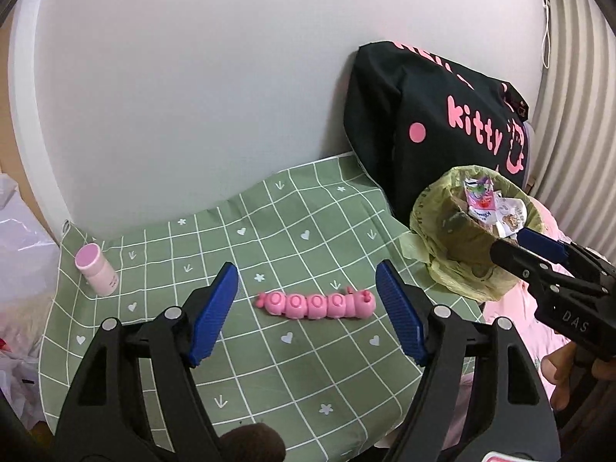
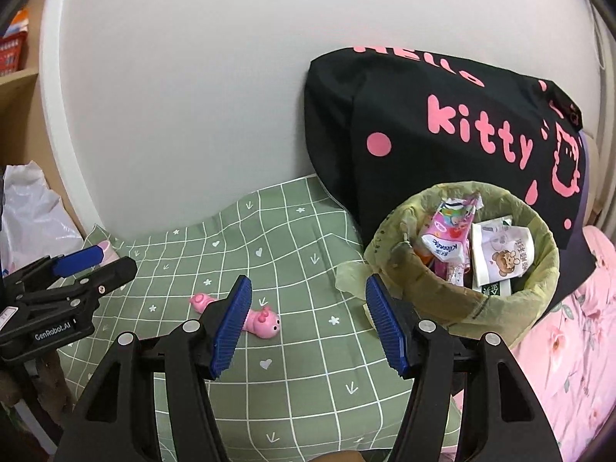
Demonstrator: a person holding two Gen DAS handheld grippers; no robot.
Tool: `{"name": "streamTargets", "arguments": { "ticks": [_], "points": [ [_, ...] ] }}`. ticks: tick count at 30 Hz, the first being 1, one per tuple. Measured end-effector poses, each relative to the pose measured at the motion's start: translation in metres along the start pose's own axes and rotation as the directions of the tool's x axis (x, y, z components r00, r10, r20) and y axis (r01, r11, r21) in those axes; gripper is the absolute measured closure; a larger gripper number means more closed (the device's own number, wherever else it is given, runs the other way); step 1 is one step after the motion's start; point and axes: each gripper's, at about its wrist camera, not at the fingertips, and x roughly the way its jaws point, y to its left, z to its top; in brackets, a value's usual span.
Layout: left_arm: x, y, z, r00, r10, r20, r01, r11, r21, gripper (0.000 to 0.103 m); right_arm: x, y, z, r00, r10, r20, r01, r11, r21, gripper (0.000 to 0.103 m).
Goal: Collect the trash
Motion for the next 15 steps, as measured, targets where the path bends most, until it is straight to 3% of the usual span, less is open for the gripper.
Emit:
{"name": "streamTargets", "arguments": {
  "ticks": [15],
  "points": [
    [-0.0041,-0.0008,0.0006,1.000,0.005,0.012,-0.005,1.000,-0.001,0.033,-0.0034,-0.0013,0.0011,1.000,0.000,0.011,0.000,1.000,0.011,0.045]
  ]
}}
